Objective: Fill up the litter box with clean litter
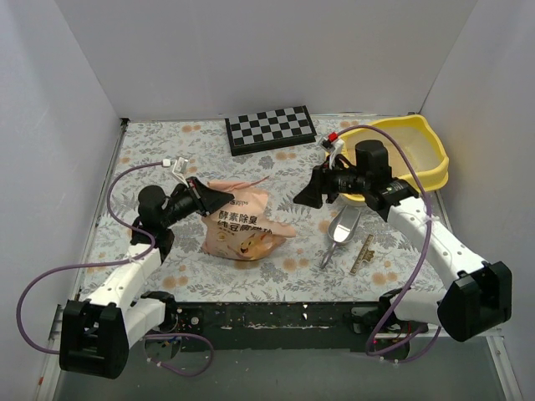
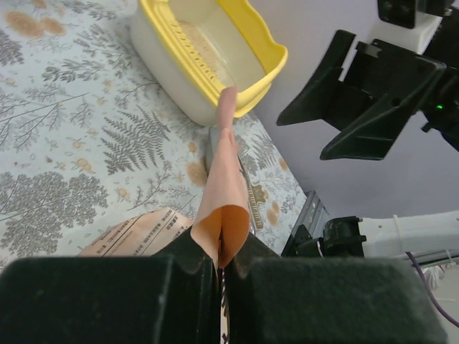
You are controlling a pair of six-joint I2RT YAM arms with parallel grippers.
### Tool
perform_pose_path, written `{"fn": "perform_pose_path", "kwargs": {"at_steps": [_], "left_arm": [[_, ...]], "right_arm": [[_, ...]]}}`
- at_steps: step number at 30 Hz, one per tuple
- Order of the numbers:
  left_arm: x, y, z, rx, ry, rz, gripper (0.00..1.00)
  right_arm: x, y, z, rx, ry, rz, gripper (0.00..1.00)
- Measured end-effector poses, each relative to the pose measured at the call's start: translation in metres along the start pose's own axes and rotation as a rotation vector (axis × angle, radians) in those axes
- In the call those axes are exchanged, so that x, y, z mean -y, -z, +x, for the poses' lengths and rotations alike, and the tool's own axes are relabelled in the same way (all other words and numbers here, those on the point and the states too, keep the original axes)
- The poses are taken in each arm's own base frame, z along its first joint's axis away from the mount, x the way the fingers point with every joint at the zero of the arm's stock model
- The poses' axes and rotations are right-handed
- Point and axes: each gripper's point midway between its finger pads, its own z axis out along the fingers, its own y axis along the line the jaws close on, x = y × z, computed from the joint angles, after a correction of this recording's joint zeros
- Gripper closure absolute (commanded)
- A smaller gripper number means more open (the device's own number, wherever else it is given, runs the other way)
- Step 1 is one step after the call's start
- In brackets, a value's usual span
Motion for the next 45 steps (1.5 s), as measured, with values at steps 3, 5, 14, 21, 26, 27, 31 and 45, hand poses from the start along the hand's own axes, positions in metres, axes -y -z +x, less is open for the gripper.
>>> {"fn": "perform_pose_path", "kwargs": {"at_steps": [3,5,14,21,26,27,31,45], "left_arm": [[0.01,0.001,0.001,0.025,-0.027,0.084,1.0],[0.017,0.001,0.0,0.03,-0.046,0.134,1.0],[0.037,0.004,0.002,0.03,-0.086,0.26,1.0],[0.044,0.01,0.005,0.037,-0.094,0.298,1.0],[0.048,0.013,0.008,0.041,-0.091,0.319,1.0],[0.049,0.014,0.009,0.041,-0.09,0.323,1.0],[0.052,0.015,0.009,0.04,-0.095,0.338,1.0],[0.079,-0.011,-0.068,-0.052,-0.295,0.18,0.47]], "right_arm": [[-0.013,-0.013,0.001,-0.01,0.064,-0.105,0.25],[-0.018,-0.02,0.004,-0.02,0.103,-0.155,0.23],[-0.051,-0.047,0.012,0.028,0.303,-0.34,0.2],[-0.053,-0.076,0.021,0.023,0.332,-0.396,0.2],[-0.058,-0.092,0.03,0.016,0.342,-0.436,0.2],[-0.06,-0.095,0.031,0.017,0.346,-0.448,0.21],[-0.073,-0.108,0.043,0.002,0.349,-0.517,0.86],[-0.057,-0.106,0.041,-0.061,0.396,-0.355,0.99]]}}
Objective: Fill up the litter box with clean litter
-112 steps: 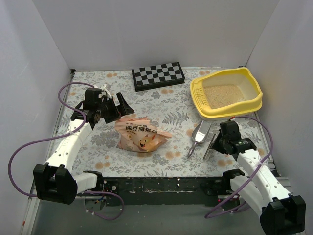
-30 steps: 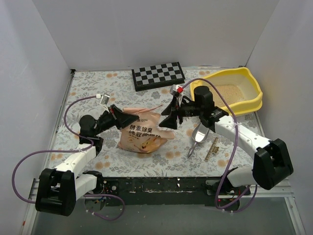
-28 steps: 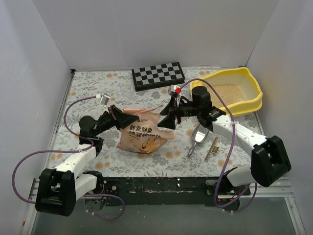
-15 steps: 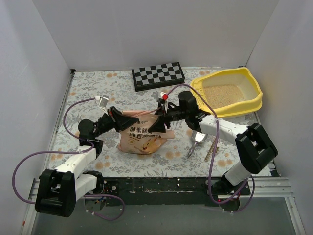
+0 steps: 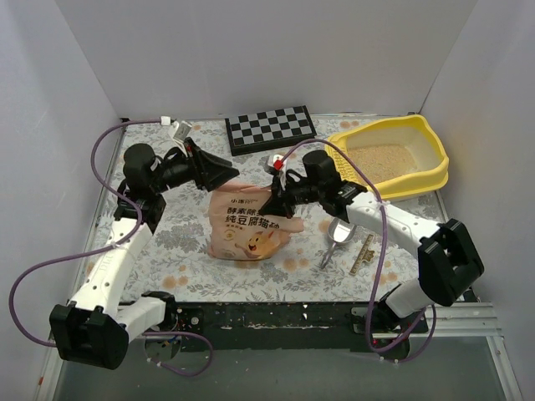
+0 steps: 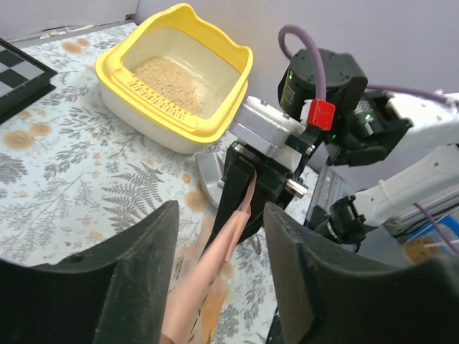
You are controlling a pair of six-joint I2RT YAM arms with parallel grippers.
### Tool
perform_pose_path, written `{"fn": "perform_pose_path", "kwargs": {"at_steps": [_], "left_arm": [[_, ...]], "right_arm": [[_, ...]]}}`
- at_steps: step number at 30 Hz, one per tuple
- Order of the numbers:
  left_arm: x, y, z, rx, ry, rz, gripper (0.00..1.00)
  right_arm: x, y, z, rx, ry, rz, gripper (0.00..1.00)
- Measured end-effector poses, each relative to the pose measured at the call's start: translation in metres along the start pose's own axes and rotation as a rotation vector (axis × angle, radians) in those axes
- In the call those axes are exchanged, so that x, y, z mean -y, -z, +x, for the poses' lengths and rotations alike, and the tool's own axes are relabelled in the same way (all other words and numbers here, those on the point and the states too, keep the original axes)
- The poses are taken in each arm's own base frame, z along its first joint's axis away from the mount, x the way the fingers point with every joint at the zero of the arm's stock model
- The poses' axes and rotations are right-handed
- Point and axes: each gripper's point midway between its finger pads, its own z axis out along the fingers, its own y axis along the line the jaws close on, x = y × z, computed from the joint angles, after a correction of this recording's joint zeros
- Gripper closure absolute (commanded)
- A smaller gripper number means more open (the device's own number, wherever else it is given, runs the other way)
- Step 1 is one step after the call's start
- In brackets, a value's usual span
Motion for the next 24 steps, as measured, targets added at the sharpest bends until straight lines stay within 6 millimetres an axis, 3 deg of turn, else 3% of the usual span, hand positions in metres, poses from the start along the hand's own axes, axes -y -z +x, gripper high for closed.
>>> {"fn": "perform_pose_path", "kwargs": {"at_steps": [5,9,17,24], "left_arm": [[0.014,0.002,-0.006,-0.067,-0.094,-0.028,0.47],[0.024,-0.011,-0.002,-0.152,-0.165,-0.004,0.47],[0.018,-0.038,0.059,-0.359,-0.289,0.018,0.46],[0.016,-0.044,0.08,-0.414,-0.386,0.041,0.46]], "right_arm": [[0.006,0.024,-0.005,-0.084,0.033,0.077,0.99],[0.003,0.043,-0.006,-0.144,0.054,0.103,0.99],[-0.018,0.062,0.003,-0.212,0.068,0.069,0.99],[-0.029,0.07,0.009,-0.221,0.066,0.054,0.99]]}}
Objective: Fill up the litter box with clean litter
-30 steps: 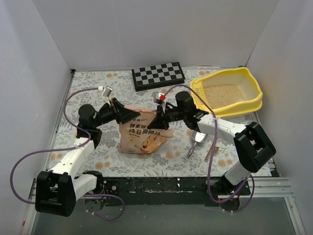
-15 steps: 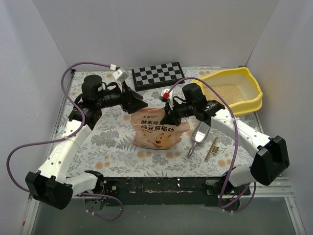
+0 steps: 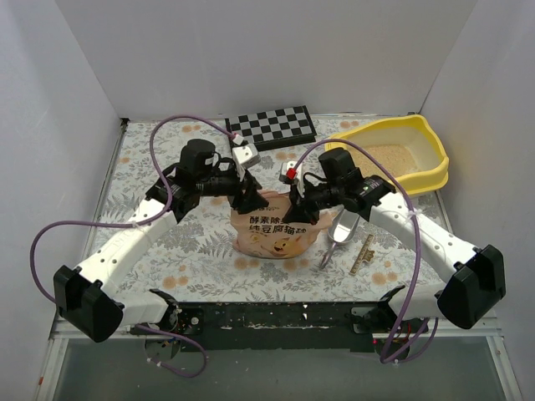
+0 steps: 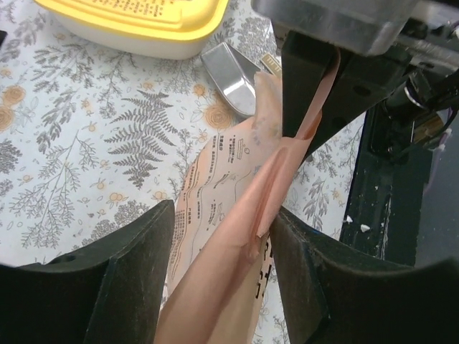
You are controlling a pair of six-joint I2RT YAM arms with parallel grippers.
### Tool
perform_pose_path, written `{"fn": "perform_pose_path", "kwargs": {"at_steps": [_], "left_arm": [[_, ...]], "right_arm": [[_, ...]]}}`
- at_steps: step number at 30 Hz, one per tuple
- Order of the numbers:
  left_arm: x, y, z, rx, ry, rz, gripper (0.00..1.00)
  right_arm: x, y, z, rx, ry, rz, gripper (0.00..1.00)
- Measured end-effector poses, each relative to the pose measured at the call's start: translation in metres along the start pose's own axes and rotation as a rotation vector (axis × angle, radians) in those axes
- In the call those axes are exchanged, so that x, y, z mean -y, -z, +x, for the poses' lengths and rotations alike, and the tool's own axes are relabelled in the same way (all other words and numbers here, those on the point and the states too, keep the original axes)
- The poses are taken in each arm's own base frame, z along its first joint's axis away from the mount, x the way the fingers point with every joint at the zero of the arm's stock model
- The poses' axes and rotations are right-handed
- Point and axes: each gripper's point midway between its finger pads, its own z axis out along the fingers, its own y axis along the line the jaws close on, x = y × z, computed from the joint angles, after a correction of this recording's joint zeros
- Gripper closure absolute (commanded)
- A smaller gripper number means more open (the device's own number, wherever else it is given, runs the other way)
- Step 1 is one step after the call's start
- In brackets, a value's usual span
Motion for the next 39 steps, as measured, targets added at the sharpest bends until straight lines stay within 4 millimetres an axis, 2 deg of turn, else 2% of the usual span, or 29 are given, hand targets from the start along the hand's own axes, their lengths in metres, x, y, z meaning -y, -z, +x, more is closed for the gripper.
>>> {"fn": "perform_pose_path", "kwargs": {"at_steps": [5,9,11,13,14,16,17,19,20,22,24,28,33,39], "left_arm": [[0.011,-0.017,0.031,-0.08,0.003,0.053,0.46],[0.023,-0.022,0.056,-0.145,0.025,0.091,0.48],[0.028,-0.023,0.06,-0.159,0.026,0.103,0.59],[0.03,-0.022,0.063,-0.171,0.024,0.103,0.79],[0.03,-0.022,0.064,-0.176,0.021,0.1,0.86],[0.029,-0.022,0.066,-0.184,0.008,0.087,0.98],[0.028,-0.023,0.066,-0.186,-0.002,0.078,1.0],[0.026,-0.024,0.067,-0.188,-0.017,0.064,1.0],[0.025,-0.025,0.068,-0.187,-0.023,0.059,1.0],[0.021,-0.027,0.069,-0.181,-0.034,0.043,1.0],[0.015,-0.029,0.072,-0.185,-0.053,0.011,1.0],[-0.001,-0.03,0.071,-0.186,-0.14,-0.085,1.0],[-0.017,-0.013,0.059,-0.182,-0.268,-0.196,1.0],[-0.033,0.002,0.061,-0.235,-0.404,-0.223,1.0]], "right_arm": [[-0.001,0.0,0.001,0.008,-0.002,-0.001,0.99],[-0.001,-0.001,0.0,0.011,-0.009,0.003,0.99],[0.001,-0.001,0.0,0.013,-0.011,0.008,0.99],[0.001,-0.001,-0.001,0.013,-0.013,0.009,0.99],[0.001,-0.001,-0.001,0.013,-0.014,0.011,0.99],[0.002,-0.001,-0.001,0.013,-0.015,0.018,0.99],[0.003,-0.001,0.0,0.012,-0.018,0.019,0.99],[0.003,-0.002,0.0,0.009,-0.022,0.021,0.99],[0.003,-0.002,0.001,0.007,-0.025,0.02,0.87],[0.004,-0.003,0.002,0.003,-0.04,0.02,0.7],[0.006,-0.003,0.002,0.004,-0.052,0.026,0.61],[0.012,0.002,-0.001,0.005,-0.051,0.076,0.47],[0.02,0.016,-0.013,0.021,-0.007,0.165,0.42],[0.035,0.033,-0.041,0.058,0.086,0.25,0.41]]}}
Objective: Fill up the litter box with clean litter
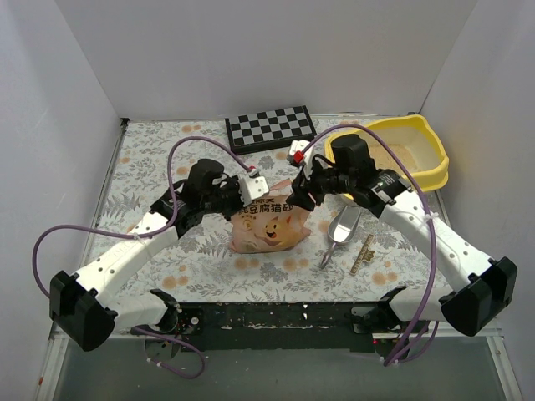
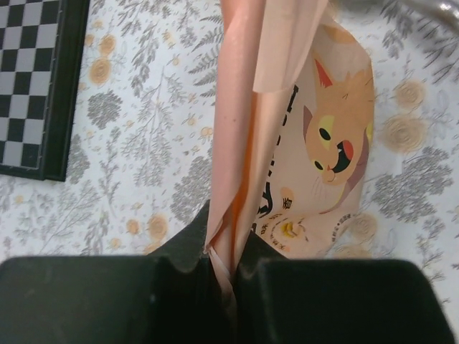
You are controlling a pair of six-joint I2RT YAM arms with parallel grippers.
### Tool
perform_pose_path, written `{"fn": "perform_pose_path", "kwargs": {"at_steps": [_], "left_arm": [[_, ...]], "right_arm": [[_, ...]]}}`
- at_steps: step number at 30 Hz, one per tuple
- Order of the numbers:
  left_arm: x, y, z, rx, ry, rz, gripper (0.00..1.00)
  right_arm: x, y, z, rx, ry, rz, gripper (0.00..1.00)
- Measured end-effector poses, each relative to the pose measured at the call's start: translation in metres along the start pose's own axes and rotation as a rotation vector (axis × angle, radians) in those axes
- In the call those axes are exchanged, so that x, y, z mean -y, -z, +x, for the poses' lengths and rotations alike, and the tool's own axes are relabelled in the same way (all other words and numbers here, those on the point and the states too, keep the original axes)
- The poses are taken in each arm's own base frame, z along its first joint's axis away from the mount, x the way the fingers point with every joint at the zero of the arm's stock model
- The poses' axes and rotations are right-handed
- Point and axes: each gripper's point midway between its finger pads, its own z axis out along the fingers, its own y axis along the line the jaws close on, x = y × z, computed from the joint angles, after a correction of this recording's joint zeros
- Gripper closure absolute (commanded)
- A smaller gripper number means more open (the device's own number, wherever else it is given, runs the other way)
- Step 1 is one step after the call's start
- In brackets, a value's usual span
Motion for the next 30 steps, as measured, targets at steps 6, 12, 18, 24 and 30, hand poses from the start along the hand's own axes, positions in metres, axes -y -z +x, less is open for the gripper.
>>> {"fn": "perform_pose_path", "kwargs": {"at_steps": [6,12,18,24,30], "left_arm": [[-0.035,0.02,0.021,-0.024,-0.059,-0.061,1.0],[-0.056,0.026,0.013,-0.02,-0.091,-0.055,1.0],[-0.057,0.026,-0.006,0.018,-0.078,0.027,1.0],[-0.009,0.025,0.025,0.048,0.008,0.132,1.0],[0.041,0.037,0.048,0.18,0.029,0.118,1.0]], "right_arm": [[0.019,-0.004,-0.013,0.001,0.019,0.024,0.41],[0.034,-0.016,-0.018,-0.031,0.005,0.039,0.41],[0.04,-0.012,-0.03,-0.016,0.019,0.066,0.41],[0.038,-0.006,-0.028,-0.016,0.026,0.081,0.43],[0.034,-0.008,-0.001,-0.062,0.031,0.083,0.48]]}}
